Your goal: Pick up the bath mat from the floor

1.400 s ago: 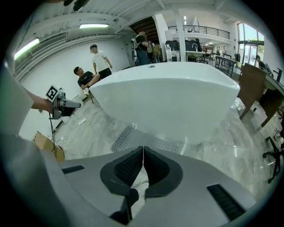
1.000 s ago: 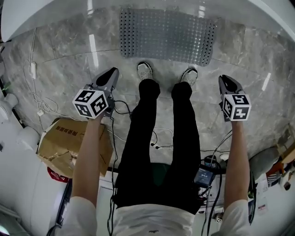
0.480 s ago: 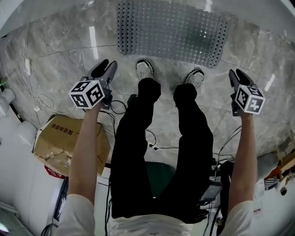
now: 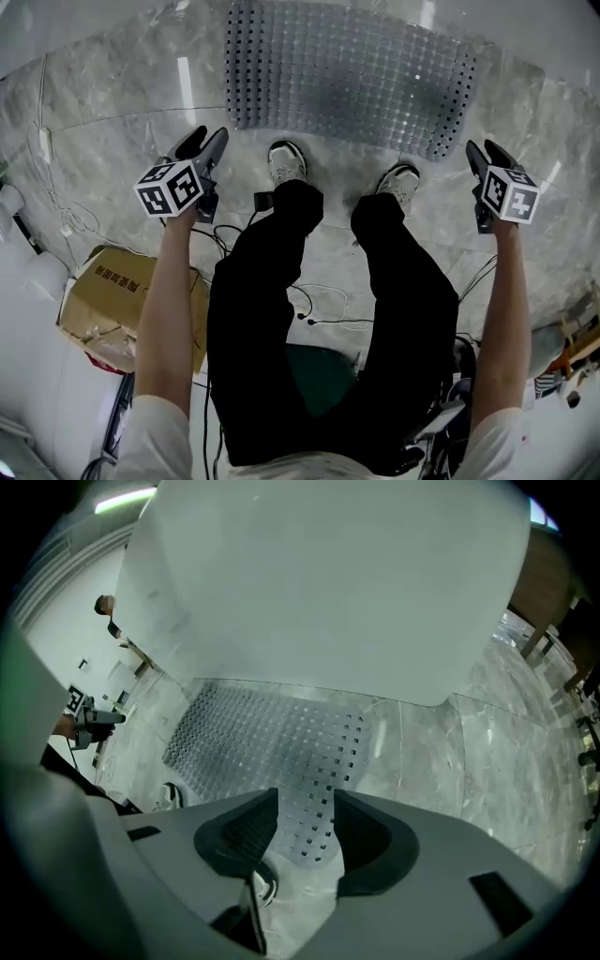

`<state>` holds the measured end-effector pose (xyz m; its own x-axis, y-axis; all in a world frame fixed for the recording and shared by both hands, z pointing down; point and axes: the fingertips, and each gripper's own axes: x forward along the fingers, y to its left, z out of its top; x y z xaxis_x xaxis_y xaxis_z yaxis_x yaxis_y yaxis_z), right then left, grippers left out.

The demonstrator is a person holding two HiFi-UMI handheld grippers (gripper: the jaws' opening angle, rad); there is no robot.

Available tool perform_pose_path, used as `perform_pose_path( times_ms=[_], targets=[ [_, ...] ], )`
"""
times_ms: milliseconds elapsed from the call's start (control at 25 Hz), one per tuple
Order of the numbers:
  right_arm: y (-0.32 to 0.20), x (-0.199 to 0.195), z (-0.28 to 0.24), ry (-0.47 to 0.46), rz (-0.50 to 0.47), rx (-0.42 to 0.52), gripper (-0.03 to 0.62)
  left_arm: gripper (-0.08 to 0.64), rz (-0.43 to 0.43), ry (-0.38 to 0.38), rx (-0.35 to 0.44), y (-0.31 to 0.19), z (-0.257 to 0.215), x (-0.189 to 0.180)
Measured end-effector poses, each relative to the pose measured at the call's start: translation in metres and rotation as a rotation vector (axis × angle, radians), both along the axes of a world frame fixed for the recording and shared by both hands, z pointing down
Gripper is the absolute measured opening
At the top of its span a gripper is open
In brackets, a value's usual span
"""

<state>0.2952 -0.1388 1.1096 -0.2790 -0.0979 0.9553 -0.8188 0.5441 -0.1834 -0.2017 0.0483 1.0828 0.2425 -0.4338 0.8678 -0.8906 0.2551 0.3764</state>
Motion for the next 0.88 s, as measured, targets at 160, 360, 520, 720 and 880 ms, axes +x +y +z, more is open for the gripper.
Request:
perform_pose_path(
  times_ms=[160,360,520,720,880],
  targets=[
    [-0.015,0.005,0.041,0.041,0.002,-0.007,0.152,0.235,-0.006,-0.002,-0.016,-0.008,0.035,-0.013],
    [-0.027,0.008,0.079,0.063,0.059,0.004,0.152,0.244,-0.002,-0.023,-0.006,-0.02,0.069,-0.03],
    [-0.036,0.015,0.116,0.064,0.116,-0.027,0.152,0.256,-0.015,-0.027,-0.006,-0.04,0.103,-0.04],
    [-0.038,0.021,0.147,0.066,0.111,-0.049,0.181,0.284,-0.037,-0.044,0.002,-0.059,0.128,-0.058],
    [-0.036,0.03,0.16,0.081,0.119,-0.065,0.209,0.293,-0.004,-0.059,-0.023,-0.065,0.154,-0.074]
  ],
)
